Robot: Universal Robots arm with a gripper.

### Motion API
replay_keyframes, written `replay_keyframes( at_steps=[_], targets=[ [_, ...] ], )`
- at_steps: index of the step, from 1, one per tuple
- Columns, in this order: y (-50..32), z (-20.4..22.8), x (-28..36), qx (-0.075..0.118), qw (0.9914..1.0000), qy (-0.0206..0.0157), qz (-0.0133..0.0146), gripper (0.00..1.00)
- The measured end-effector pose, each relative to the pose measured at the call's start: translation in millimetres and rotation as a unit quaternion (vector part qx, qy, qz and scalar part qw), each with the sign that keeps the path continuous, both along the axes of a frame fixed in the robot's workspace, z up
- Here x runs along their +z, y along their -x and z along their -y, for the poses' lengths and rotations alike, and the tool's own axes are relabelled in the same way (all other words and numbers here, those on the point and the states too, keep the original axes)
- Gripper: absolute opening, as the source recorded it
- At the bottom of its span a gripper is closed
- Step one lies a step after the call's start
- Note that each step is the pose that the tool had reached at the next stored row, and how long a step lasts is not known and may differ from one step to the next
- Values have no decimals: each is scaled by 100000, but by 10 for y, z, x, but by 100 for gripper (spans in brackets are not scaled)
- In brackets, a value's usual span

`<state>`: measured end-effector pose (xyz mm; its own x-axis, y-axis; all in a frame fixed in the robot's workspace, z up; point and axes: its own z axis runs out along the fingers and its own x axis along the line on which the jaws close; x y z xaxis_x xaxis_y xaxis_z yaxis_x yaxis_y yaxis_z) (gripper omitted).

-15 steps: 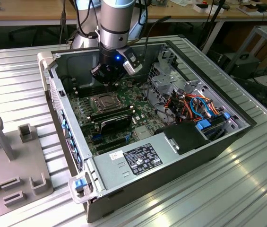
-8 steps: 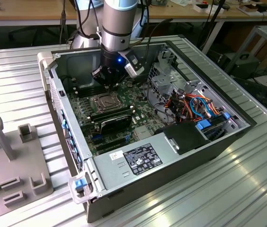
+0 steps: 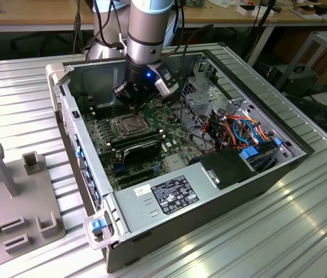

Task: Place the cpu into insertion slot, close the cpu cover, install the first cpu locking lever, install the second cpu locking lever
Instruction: 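Install the second cpu locking lever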

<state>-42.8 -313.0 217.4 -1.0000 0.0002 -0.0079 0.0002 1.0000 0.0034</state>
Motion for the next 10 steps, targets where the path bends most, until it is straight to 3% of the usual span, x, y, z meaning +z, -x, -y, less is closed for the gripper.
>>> replay_keyframes(
  at_steps=[10],
  targets=[
    [-40, 23, 11, -70, 100000, 4, -130, 11]
  ],
)
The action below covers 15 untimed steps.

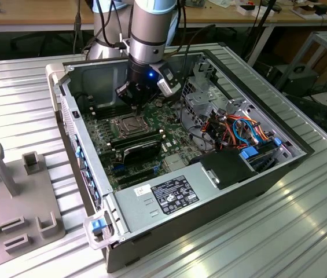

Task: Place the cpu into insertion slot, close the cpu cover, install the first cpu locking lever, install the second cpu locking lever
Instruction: 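Install the second cpu locking lever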

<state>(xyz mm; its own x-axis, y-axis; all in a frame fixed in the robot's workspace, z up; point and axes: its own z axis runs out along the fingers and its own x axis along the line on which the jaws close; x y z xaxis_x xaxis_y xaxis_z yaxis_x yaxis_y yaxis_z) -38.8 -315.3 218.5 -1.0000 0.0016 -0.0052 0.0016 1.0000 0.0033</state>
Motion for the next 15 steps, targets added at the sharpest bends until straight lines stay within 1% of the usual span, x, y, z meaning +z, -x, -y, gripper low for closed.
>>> replay_keyframes(
  at_steps=[2, 4, 8, 9, 10, 14, 15],
  targets=[
    [0, 18, 20, 3, 100000, 7, -17, 11],
    [0, 33, 61, 4, 100000, 2, -58, 11],
    [0, 57, 77, -2, 100000, -6, -152, 11],
    [0, 71, 80, -2, 100000, 1, -187, 11],
    [0, 109, 81, -1, 100000, 4, -217, 11],
    [0, 164, 82, -4, 100000, -1, -220, 11],
    [0, 186, 82, -10, 100000, 3, -219, 11]
  ],
)
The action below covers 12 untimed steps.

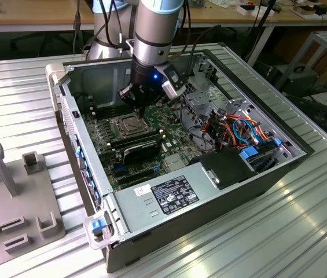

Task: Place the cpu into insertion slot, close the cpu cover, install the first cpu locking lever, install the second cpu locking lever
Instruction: 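Install the second cpu locking lever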

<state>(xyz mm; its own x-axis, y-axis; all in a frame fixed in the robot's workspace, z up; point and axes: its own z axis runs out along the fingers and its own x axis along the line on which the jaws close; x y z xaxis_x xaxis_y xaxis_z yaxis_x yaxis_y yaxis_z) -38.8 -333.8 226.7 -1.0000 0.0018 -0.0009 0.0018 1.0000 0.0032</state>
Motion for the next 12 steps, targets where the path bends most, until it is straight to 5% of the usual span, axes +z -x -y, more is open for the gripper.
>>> replay_keyframes(
  at_steps=[12],
  targets=[
    [-105, 52, 0, -68, 99999, 2, -398, 11]
  ],
)
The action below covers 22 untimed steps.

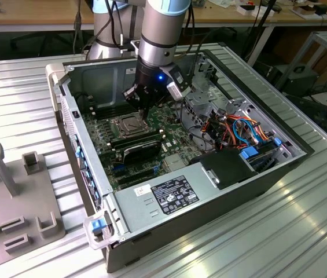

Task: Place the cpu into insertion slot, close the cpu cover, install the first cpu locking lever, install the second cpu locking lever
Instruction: 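Install the second cpu locking lever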

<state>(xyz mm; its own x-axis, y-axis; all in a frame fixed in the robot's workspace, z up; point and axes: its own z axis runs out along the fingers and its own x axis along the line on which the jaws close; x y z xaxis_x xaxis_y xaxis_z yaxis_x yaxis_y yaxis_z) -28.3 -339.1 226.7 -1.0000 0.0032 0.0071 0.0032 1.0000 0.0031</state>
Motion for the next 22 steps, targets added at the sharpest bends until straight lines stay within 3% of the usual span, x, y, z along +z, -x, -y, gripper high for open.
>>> replay_keyframes(
  at_steps=[7, 22],
  targets=[
    [-39, 20, 0, -67, 100000, 110, -80, 11],
    [-81, 142, 0, -253, 99998, 514, -306, 11]
  ],
)
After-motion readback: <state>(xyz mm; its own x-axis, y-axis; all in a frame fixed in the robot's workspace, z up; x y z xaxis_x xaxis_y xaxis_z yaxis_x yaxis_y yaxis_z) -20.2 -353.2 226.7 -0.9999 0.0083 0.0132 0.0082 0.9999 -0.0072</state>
